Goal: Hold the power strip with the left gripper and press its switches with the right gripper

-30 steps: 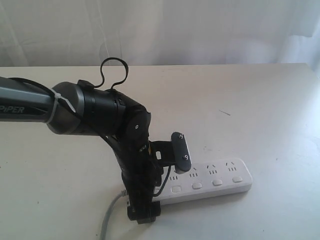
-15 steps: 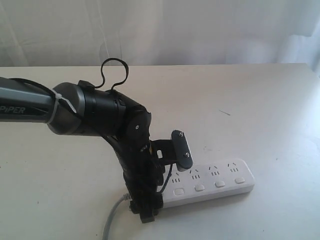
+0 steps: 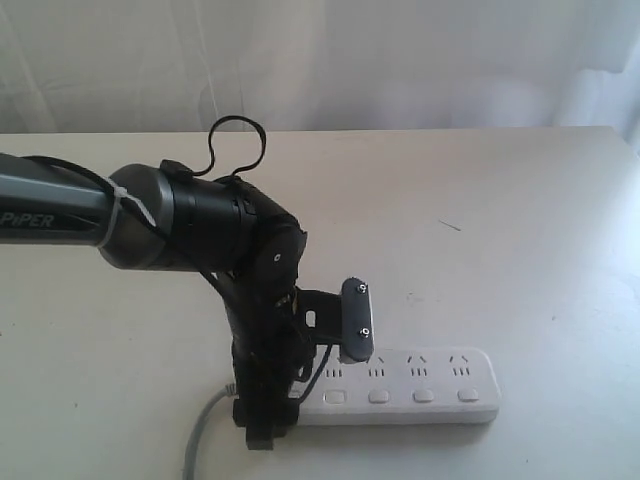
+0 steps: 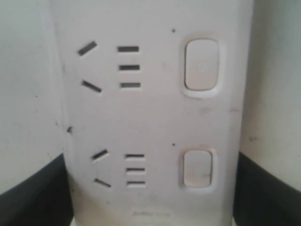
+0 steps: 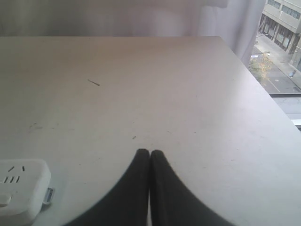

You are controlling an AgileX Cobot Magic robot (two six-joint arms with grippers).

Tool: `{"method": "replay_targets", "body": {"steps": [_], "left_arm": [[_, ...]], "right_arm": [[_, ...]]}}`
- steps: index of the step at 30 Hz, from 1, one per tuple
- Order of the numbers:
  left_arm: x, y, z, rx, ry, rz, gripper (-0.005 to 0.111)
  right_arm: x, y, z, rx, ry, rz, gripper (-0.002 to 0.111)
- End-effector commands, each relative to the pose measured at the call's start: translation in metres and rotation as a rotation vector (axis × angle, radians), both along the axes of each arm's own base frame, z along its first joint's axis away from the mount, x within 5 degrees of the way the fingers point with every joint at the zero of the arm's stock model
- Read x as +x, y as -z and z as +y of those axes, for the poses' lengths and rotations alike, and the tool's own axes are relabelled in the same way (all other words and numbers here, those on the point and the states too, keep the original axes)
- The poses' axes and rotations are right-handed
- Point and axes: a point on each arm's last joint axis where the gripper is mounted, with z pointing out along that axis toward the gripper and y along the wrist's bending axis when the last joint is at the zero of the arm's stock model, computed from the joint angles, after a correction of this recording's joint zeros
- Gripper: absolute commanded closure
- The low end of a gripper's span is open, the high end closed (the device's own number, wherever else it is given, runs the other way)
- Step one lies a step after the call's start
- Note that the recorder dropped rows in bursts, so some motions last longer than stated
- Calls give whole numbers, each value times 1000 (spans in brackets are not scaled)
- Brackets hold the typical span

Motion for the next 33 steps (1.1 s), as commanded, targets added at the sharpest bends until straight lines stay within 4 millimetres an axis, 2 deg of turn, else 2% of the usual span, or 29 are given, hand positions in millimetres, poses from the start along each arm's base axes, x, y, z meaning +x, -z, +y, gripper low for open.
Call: {"method": "replay_targets", "body": {"steps": [1, 6, 9, 20, 33], "left_arm": [[-6, 15, 7, 84, 49, 67, 107], [6, 11, -9, -86, 69, -83, 107], [7, 10, -15, -146, 67, -96, 107], [4, 12, -2, -108, 142, 33, 107], [1, 12, -2, -116, 65, 75, 107]], "right_arm": [[0, 0, 0, -1, 3, -8, 108], [0, 0, 0, -1, 3, -8, 108], [0, 0, 0, -1, 3, -8, 108], [0, 0, 0, -1, 3, -8, 108], [0, 0, 0, -11, 2, -8, 108]]}}
